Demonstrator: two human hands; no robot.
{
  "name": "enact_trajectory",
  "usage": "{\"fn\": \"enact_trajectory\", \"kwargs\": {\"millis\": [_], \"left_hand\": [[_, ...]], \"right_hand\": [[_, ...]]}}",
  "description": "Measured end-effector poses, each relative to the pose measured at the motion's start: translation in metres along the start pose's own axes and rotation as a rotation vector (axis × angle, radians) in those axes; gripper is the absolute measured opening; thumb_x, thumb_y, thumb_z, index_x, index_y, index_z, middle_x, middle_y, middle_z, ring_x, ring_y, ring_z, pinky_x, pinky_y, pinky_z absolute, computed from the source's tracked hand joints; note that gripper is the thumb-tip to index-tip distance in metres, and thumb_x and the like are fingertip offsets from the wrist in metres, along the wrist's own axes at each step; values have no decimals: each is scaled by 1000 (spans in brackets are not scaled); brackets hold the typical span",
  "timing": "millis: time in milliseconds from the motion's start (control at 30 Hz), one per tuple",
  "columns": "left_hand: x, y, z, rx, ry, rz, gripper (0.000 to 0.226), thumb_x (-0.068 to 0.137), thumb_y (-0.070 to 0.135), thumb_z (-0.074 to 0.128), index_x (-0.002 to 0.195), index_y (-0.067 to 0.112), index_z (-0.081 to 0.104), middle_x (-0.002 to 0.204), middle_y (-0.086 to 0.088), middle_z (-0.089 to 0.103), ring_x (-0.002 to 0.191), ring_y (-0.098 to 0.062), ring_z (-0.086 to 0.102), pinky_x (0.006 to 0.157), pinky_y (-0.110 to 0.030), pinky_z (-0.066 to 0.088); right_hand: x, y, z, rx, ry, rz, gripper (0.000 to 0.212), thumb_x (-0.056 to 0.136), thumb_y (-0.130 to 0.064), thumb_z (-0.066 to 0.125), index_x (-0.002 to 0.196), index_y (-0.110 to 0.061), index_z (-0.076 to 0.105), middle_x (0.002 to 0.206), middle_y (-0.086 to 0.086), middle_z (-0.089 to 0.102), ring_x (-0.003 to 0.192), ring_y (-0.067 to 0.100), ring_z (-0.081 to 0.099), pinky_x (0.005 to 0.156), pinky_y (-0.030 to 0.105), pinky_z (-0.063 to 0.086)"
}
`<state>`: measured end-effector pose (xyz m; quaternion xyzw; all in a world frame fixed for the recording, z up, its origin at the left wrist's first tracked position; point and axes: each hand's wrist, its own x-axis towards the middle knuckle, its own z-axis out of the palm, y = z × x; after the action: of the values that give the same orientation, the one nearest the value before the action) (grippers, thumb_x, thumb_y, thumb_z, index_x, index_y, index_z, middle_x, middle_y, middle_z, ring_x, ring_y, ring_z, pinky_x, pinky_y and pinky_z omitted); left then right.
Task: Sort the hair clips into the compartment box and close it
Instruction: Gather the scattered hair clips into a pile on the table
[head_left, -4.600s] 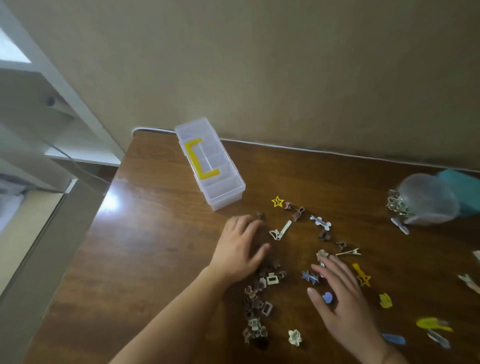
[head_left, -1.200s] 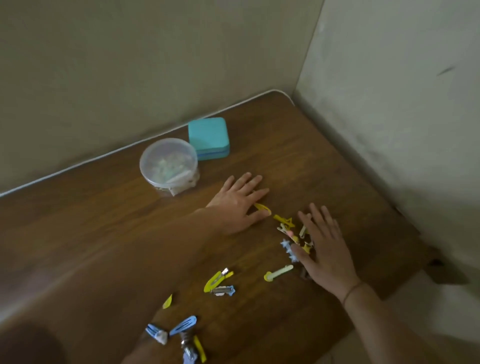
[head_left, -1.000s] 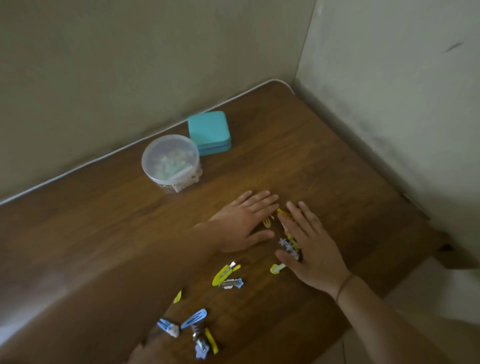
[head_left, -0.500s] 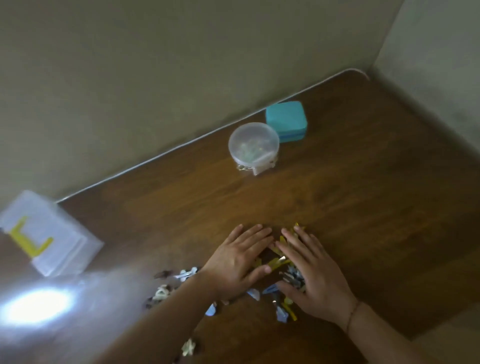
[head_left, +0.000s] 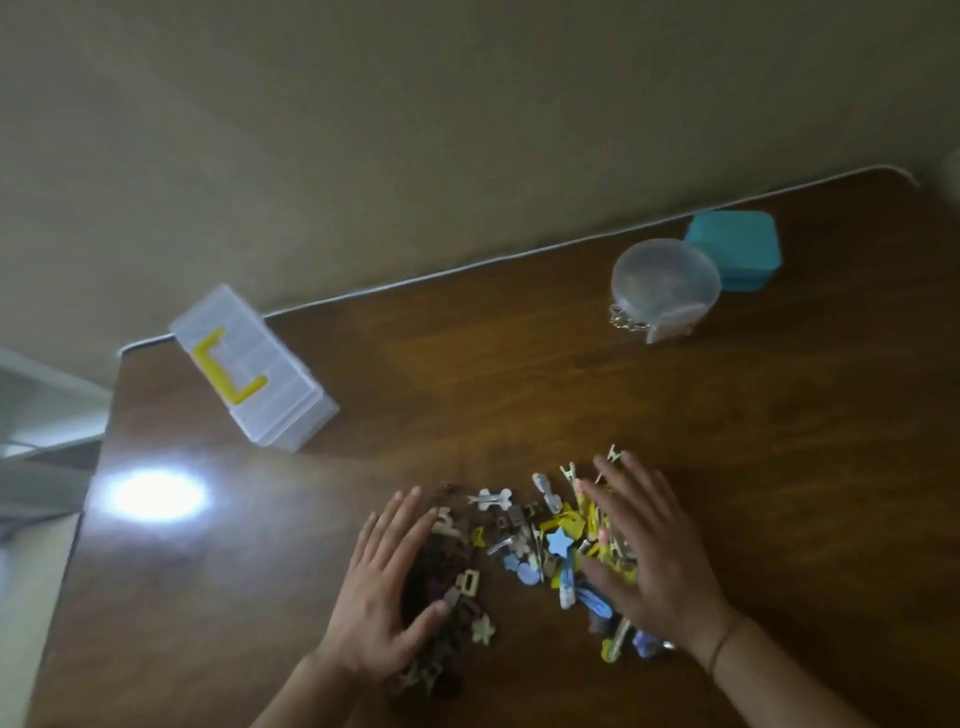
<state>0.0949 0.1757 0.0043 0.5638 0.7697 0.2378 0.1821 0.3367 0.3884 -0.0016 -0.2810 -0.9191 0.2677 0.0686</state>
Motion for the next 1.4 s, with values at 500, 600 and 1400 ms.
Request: {"fn": "enact_trajectory", "kwargs": {"millis": [500, 600, 1400], "left_hand": [[0, 48, 48, -139, 193, -206, 74, 94, 69, 31, 156, 27, 26, 167, 5, 12, 155, -21, 6, 121, -49, 6], [9, 40, 41, -131, 247, -219, 71, 95, 69, 29, 154, 30, 29, 167, 6, 13, 155, -20, 5, 124, -46, 1], [-81, 55, 71, -132, 290, -231, 76, 96, 68, 29, 158, 24, 18, 167, -9, 5, 153, -30, 11, 118, -58, 20]], "right_hand": [[20, -41, 31, -94, -144, -69, 71, 92, -67, 33, 151, -29, 24, 161, -9, 9, 149, 12, -3, 120, 43, 5], [34, -39, 22, -82, -118, -67, 70, 91, -68, 28, 150, -29, 27, 161, -9, 11, 149, 11, -3, 121, 43, 4], [-72, -12, 20, -133, -124, 263, 77, 91, -70, 16, 152, -23, 20, 163, -4, 5, 150, 18, -2, 119, 47, 6]]}}
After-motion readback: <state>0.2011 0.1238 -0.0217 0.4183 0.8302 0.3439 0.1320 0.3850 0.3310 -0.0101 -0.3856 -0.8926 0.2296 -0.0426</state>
